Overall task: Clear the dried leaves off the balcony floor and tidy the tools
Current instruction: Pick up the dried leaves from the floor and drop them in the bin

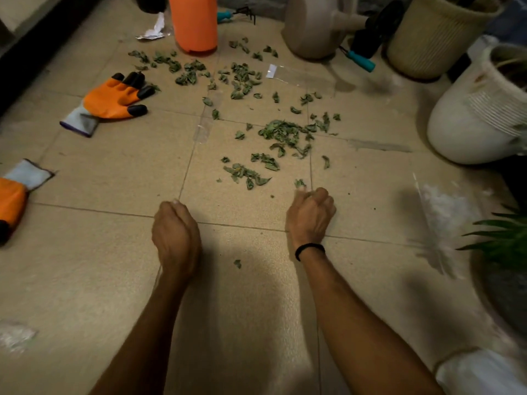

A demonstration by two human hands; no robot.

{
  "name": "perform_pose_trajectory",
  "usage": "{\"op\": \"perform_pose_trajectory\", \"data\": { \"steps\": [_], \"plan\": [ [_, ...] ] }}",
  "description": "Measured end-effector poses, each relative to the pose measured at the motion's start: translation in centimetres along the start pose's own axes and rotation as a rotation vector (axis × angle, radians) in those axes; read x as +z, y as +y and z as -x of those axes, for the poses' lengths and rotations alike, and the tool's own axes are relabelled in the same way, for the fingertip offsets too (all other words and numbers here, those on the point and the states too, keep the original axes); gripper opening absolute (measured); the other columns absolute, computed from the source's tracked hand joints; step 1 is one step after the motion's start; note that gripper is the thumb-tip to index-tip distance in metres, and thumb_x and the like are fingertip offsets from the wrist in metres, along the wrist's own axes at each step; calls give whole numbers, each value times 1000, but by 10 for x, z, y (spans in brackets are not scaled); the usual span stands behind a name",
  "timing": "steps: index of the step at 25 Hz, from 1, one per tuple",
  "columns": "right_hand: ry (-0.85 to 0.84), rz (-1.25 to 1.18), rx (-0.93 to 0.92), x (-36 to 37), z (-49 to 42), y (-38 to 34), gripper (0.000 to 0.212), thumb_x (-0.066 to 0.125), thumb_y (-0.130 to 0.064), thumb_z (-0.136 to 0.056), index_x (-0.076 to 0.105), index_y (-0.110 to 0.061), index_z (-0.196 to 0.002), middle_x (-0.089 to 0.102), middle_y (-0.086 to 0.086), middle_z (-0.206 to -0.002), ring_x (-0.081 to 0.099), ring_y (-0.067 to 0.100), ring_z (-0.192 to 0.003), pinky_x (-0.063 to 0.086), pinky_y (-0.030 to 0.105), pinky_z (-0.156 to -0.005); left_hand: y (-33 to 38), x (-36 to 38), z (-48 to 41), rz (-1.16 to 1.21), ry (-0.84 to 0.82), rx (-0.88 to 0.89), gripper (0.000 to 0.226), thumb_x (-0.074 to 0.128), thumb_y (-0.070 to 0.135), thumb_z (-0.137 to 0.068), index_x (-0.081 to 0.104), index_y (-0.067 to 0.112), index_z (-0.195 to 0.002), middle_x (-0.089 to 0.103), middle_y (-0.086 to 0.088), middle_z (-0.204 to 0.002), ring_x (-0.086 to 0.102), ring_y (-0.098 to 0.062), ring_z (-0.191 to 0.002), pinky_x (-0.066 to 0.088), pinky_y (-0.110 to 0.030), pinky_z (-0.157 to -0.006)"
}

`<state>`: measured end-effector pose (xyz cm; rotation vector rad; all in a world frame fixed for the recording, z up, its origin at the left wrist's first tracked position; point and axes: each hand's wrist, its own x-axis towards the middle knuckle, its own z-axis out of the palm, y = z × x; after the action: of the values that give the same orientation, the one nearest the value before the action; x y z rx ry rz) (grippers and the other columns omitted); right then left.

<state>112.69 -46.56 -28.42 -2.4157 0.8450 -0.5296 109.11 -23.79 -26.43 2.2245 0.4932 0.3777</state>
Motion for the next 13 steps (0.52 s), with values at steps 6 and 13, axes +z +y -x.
{"op": "perform_pose_trajectory", "data": {
  "steps": [6, 13],
  "plan": [
    [-26, 62, -37, 4, -1, -1, 11, 48, -6, -98, 49, -7, -109, 60, 15, -105, 51, 28, -97, 45, 37, -79, -8, -1, 74, 165, -207, 123, 24, 30, 21, -109, 52, 14, -105, 52, 0, -95, 46, -10, -81, 41, -29, -72],
    [-152, -17, -30, 0, -18, -18, 28, 44, -25, -103, 53, -4, -119, 51, 19, -116, 45, 31, -110, 40, 37, -90, -24, -13, 101, -16, -398, 267, 26, 35, 30, -102, 53, 20, -118, 47, 5, -107, 39, -8, -94, 39, -27, -79]
  ]
}}
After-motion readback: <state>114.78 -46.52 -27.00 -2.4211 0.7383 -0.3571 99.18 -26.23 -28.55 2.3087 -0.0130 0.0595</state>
